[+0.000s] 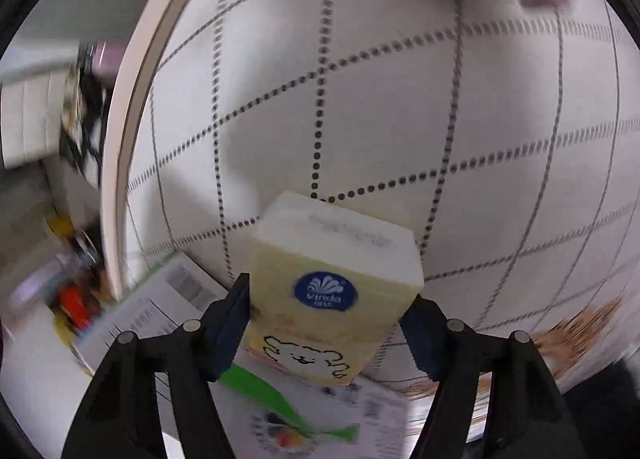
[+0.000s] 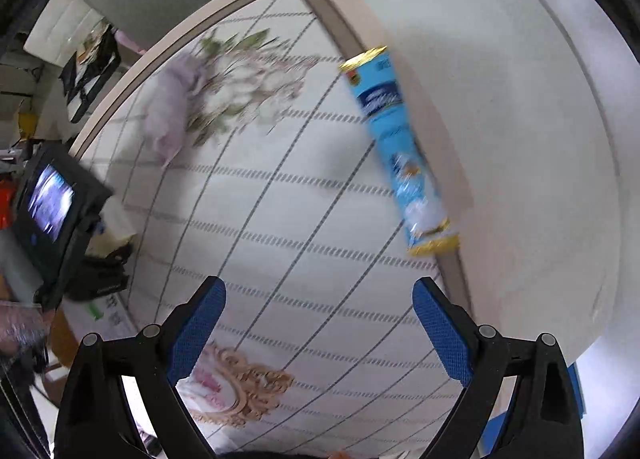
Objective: Organize soft objects
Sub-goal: 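Grasp the yellow Vinda tissue pack with the left tool while the right tool grasps the blue tube, then lower both items into the box and open both tools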
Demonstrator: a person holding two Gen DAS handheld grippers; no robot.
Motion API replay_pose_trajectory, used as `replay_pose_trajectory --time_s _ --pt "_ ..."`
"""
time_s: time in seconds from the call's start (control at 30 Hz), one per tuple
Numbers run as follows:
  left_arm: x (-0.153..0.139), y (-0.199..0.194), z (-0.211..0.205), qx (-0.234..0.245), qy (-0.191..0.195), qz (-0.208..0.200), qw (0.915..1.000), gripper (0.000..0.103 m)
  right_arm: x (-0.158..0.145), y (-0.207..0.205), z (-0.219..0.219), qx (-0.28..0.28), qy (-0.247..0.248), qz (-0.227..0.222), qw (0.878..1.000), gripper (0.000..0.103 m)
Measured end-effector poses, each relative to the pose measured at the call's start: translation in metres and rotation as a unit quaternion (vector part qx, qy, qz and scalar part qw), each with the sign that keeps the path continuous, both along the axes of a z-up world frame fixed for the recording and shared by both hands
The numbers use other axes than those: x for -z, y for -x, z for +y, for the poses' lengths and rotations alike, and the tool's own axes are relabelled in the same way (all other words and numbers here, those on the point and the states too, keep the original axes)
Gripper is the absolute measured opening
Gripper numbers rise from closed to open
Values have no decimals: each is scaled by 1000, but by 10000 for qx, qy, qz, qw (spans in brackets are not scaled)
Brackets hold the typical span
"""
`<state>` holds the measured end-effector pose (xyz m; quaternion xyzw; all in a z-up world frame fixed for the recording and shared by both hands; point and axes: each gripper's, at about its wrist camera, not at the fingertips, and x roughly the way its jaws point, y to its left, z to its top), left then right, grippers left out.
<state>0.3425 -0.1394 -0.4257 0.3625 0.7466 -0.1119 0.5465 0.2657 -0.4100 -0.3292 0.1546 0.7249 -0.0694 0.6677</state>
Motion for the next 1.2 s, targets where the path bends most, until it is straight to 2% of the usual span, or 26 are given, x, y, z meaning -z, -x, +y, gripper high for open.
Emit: replay_pose_trajectory --time_s 0.07,0.1,0.13,0.17,0.2,0.23,0.3,0.37,0.4,0.43,0.47,0.53,0.57,0.63,0.73,0.97,1.07,1.17,1.2 --pt "-8 -9 6 -739 374 105 9965 66 12 -14 -11 18 92 40 9999 96" --pt "-12 -12 12 -1278 639 247 9894 66 18 -19 -16 29 135 78 9999 96" --pt "-15 -15 18 -1845 943 406 9775 66 27 -25 -23 66 198 144 9997 96" --pt "-17 -16 22 -2211 1152 508 9671 66 33 -29 -26 86 209 179 9996 96" --pt "-17 -17 27 -2707 1449 677 9493 66 43 -35 -32 127 203 234 9994 96" --pt "-17 -17 30 -2949 1607 755 9389 66 50 -39 -36 161 225 294 9992 96" --pt "-15 -16 34 -3278 1813 852 9232 66 67 -45 -44 272 259 443 9983 96" --pt "-13 -14 36 -3340 1858 853 9201 66 82 -48 -52 414 199 545 9975 95" --pt "-12 -11 35 -3309 1862 855 9212 66 88 -48 -54 467 138 589 9971 88" --pt "-10 -8 36 -3274 1854 864 9225 66 91 -48 -54 492 84 620 9968 75" --pt "-9 -6 34 -3215 1838 871 9248 66 89 -47 -53 483 153 584 9970 72" --pt "-7 1 27 -3062 1776 854 9313 66 84 -47 -48 367 292 496 9977 41" --pt "-5 2 26 -3014 1752 835 9335 66 83 -46 -45 342 237 501 9979 34" --pt "-5 7 19 -3011 1707 738 9353 66 83 -44 -38 345 3 546 9979 25" --pt "-7 10 16 -3052 1685 428 9363 64 79 -40 -28 279 -53 504 9983 19" --pt "-27 37 1 -2891 1754 -106 9410 61 55 -25 5 105 -351 297 9989 17" --pt "-48 49 3 -2905 1932 -289 9367 61 37 -19 26 -12 -539 136 9985 17" --pt "-77 61 14 -2982 2197 -476 9277 61 10 -12 61 -235 -760 -84 9968 17" --pt "-92 68 21 -3028 2341 -556 9222 61 0 -11 73 -318 -843 -163 9958 17"
